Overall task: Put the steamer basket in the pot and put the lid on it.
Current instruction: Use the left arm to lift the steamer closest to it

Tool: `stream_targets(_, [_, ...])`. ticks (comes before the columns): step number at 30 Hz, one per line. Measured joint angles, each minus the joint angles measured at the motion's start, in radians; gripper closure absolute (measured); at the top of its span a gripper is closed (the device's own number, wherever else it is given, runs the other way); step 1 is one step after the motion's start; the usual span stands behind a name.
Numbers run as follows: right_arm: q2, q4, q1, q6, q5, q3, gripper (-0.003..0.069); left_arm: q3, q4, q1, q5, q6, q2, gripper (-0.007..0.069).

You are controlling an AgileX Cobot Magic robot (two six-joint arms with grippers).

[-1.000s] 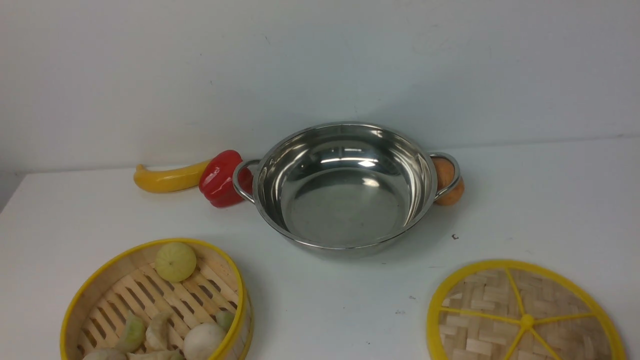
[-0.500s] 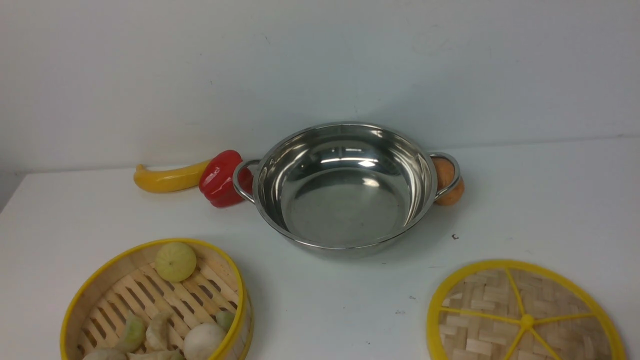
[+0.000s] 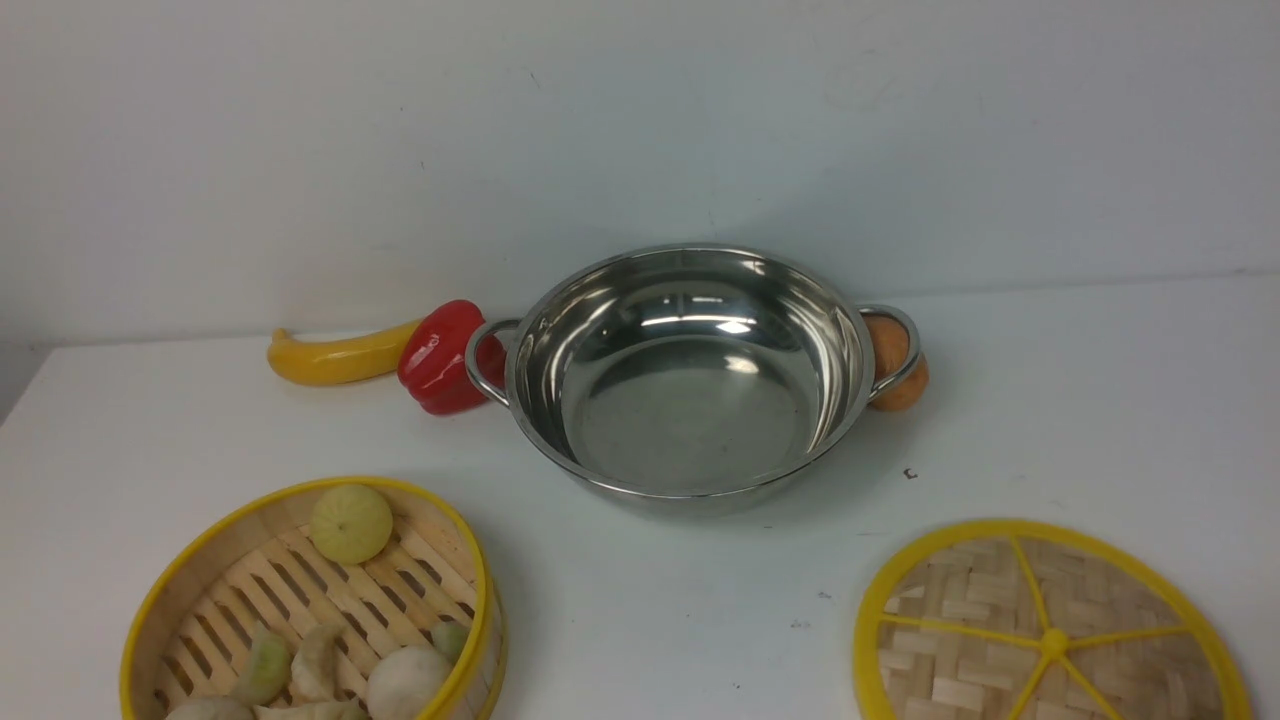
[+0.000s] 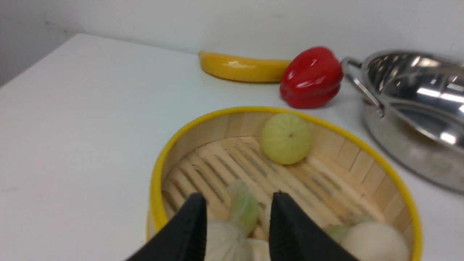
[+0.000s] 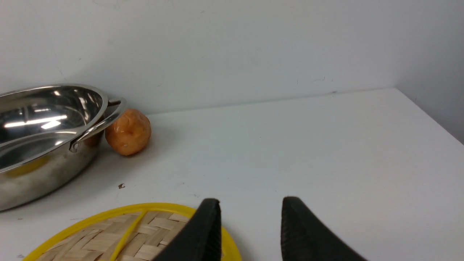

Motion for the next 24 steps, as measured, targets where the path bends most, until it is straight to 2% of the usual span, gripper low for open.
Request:
stream_targets(3, [0.0, 0.0, 0.0, 0.0, 0.0, 0.0, 0.041, 0.0, -0.145, 0.0, -0.061, -0.017, 0.0, 0.0384])
stream_targets(7, [0.0, 0.0, 0.0, 0.0, 0.0, 0.0, 0.041, 0.0, -0.279, 0.0, -0.126, -0.023, 0.0, 0.0384])
stream_targets(12, [0.0, 0.0, 0.0, -0.001, 0.0, 0.0, 0.041, 0.0, -0.346, 0.0, -0.157, -0.025, 0.0, 0.0384])
stream_targets(15, [0.0, 0.0, 0.0, -0.001, 0.0, 0.0, 0.041, -0.031, -0.356, 0.0, -0.077, -0.025, 0.0, 0.0384])
stream_targets(20, [0.0, 0.0, 0.0, 0.0, 0.0, 0.0, 0.041, -0.217, -0.35, 0.0, 0.228, -0.025, 0.08, 0.0384])
stream_targets(24, [0.0, 0.0, 0.0, 0.0, 0.0, 0.0, 0.041, -0.397, -0.203, 0.0, 0.482, -0.024, 0.24, 0.0384])
